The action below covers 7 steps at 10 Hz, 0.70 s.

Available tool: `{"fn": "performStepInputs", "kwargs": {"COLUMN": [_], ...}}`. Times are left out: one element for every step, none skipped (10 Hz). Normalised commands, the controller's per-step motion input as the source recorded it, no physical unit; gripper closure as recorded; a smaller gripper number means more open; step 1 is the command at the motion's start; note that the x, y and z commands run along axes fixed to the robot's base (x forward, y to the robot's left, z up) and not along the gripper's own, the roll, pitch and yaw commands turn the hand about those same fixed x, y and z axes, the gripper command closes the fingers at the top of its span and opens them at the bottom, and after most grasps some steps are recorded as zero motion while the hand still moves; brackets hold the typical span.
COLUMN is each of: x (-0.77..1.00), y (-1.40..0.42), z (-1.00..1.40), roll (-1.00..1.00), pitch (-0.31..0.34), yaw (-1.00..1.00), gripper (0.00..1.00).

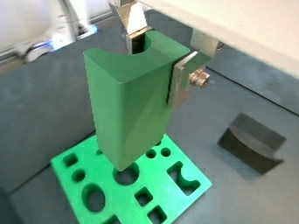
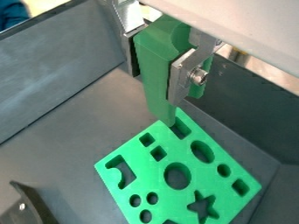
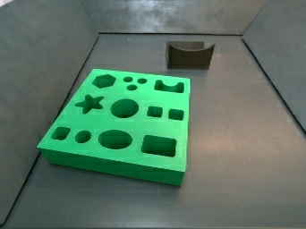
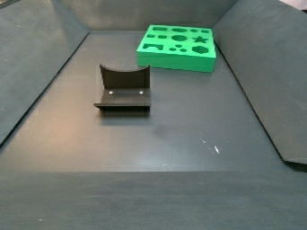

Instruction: Insert the arch object.

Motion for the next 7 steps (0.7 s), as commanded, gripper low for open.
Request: {"fn": "performStepInputs", "kwargs": {"x": [0.12, 0.17, 0.31, 0.32, 0.40, 0.48, 0.62], "y": [0.00, 0.02, 0.15, 0.33, 0.43, 0.44, 0.42], "z": [-0.49, -0.35, -0.29, -0.29, -0.34, -0.39, -0.42], "roll": [0.21, 0.09, 0.04, 0.01, 0.04, 0.10, 0.14], "pitch": [-0.023, -0.037, -0.011, 0.000, 0.000, 0.033, 0.061], "yaw": [-0.95, -0.92, -0.81, -0.63, -0.50, -0.44, -0.39], "gripper": [1.00, 1.00, 1.00, 1.00, 1.00, 1.00, 1.00]}}
